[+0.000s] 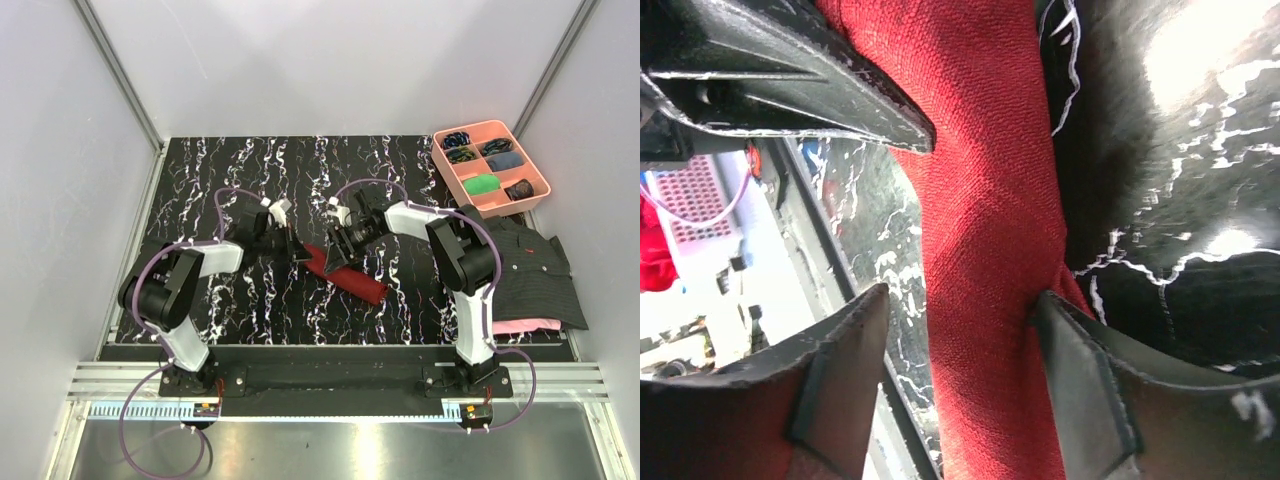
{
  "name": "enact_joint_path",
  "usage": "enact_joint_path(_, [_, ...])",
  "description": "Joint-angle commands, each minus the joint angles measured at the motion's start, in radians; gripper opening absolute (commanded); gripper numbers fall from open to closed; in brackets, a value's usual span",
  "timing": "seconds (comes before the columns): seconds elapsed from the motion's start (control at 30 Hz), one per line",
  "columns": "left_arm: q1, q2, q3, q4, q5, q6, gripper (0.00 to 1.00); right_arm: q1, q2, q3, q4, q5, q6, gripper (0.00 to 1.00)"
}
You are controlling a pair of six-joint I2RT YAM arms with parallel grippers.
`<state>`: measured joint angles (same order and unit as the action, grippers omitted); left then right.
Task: Fold the napkin, place the utensils inside, and roll it up
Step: Roll the napkin at the center of the board.
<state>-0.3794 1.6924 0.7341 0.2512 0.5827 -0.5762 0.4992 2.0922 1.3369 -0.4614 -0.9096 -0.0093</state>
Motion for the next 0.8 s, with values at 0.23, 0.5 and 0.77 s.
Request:
enact_joint_path(0.23, [-0.006, 0.061, 0.186, -0.200, -0.044, -0.004, 0.00, -0.014, -0.321, -0.083, 0.067, 0.440, -0.038, 0.77])
enact_joint_path(0.5, [0.002, 0.113, 0.312, -0.358, -0.024, 0.029, 0.00, 0.047, -0.423, -0.151, 0.079, 0.399, -0.006, 0.77])
enact_joint_path(0.77, [0.016, 0.216, 0.430, -0.466, 0.009, 0.062, 0.00, 0.081, -0.347, -0.165, 0.078, 0.360, 0.035, 0.77])
